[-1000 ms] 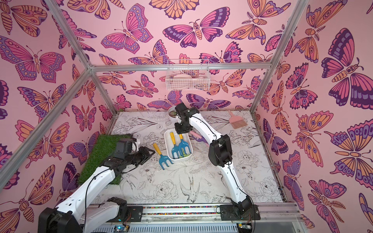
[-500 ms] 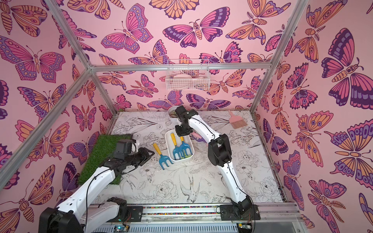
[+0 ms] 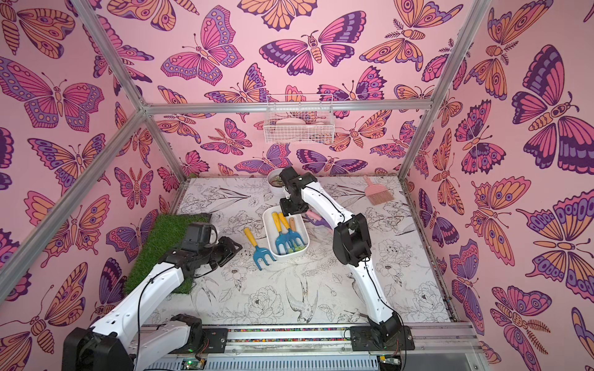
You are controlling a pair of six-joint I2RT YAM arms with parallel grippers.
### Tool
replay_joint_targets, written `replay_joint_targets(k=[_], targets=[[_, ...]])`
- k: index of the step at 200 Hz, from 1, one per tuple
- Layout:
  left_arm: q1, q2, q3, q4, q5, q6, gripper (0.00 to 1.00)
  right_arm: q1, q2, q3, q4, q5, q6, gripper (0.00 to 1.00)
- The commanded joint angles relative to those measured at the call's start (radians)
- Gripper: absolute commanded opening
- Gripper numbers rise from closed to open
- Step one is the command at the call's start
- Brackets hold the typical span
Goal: Put the rake into the storage box
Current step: Place the rake in the storage box, then pick up the rake at the center of the board.
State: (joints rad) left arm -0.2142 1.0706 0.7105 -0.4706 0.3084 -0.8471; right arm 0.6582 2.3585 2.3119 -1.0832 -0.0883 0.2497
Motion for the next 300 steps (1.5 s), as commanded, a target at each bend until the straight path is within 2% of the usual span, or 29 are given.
replay_joint_targets(k=[1, 47, 72, 110, 147, 176, 193, 229, 300], targets=[[0.009, 0.015, 0.042, -0.070, -0.067, 0.041, 0.43, 0.005, -0.123, -0.033, 0.006, 0.075, -0.008, 0.56], [0.007, 0.019, 0.079, -0.124, -0.147, 0.082, 0.43, 0.005, -0.299, -0.216, 0.111, 0.165, 0.008, 0.54], [0.007, 0.039, 0.113, -0.148, -0.170, 0.110, 0.43, 0.004, -0.411, -0.337, 0.190, 0.252, 0.031, 0.57], [0.007, 0.097, 0.185, -0.161, -0.178, 0.145, 0.43, 0.005, -0.542, -0.500, 0.259, 0.379, 0.041, 0.69], [0.004, 0.191, 0.257, -0.162, -0.173, 0.156, 0.43, 0.004, -0.576, -0.529, 0.146, 0.332, 0.046, 0.70], [-0.005, 0.300, 0.298, -0.162, -0.208, 0.143, 0.45, 0.002, -0.664, -0.674, 0.211, 0.292, 0.048, 0.72], [-0.010, 0.348, 0.320, -0.158, -0.224, 0.130, 0.46, 0.001, -0.714, -0.742, 0.242, 0.244, 0.045, 0.77], [-0.020, 0.485, 0.388, -0.158, -0.197, 0.119, 0.47, 0.000, -0.818, -0.889, 0.345, 0.163, 0.062, 0.82], [-0.076, 0.712, 0.524, -0.157, -0.210, 0.123, 0.44, 0.001, -0.810, -0.978, 0.352, 0.059, 0.114, 0.79]])
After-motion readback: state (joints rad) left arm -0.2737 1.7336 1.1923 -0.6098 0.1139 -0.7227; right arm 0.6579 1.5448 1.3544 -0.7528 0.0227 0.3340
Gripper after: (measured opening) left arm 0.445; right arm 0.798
